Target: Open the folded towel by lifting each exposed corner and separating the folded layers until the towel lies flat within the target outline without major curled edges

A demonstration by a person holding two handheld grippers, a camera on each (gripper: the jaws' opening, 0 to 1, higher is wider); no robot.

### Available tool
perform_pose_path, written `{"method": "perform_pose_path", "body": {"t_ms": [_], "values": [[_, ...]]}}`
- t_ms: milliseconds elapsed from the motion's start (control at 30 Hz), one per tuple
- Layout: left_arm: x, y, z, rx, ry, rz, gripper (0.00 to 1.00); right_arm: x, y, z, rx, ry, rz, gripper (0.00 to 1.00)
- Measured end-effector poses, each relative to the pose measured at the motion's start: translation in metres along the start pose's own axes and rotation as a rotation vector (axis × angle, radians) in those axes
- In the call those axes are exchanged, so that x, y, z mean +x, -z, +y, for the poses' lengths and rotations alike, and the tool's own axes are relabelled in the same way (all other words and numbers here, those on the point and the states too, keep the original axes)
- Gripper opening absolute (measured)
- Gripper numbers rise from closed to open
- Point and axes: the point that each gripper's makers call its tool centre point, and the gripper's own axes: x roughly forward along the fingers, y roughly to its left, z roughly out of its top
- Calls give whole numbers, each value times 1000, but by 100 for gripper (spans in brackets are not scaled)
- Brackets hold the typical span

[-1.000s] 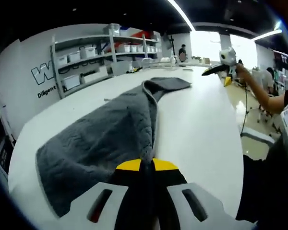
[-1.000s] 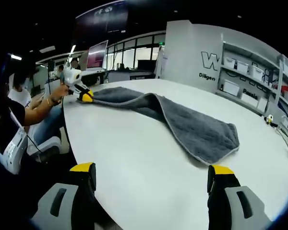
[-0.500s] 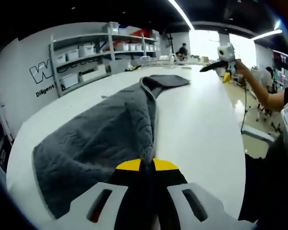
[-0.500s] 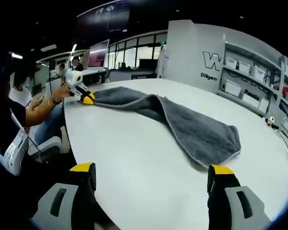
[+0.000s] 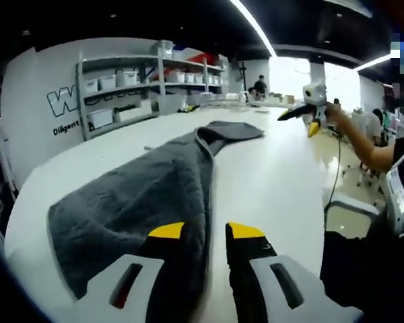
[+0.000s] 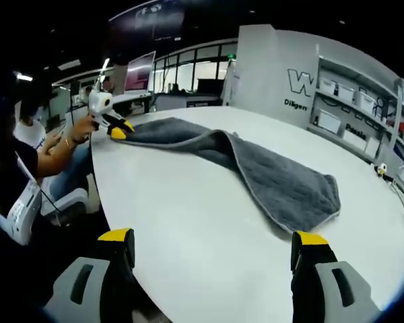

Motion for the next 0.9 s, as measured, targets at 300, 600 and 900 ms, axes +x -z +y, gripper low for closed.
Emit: {"method": "perform_pose_path", "body": {"t_ms": [300,600,900], "values": [[-18,-20,-9,-27,5,-110,45,3,-1,0,13,-9,-1,98],[-18,-22,-7,-11,-25,-139,83,7,-5,1,8,-18,4,98],[-19,-28,-7,11,-48,-182,99,12,-13,2,-4,-25,5,99]]}}
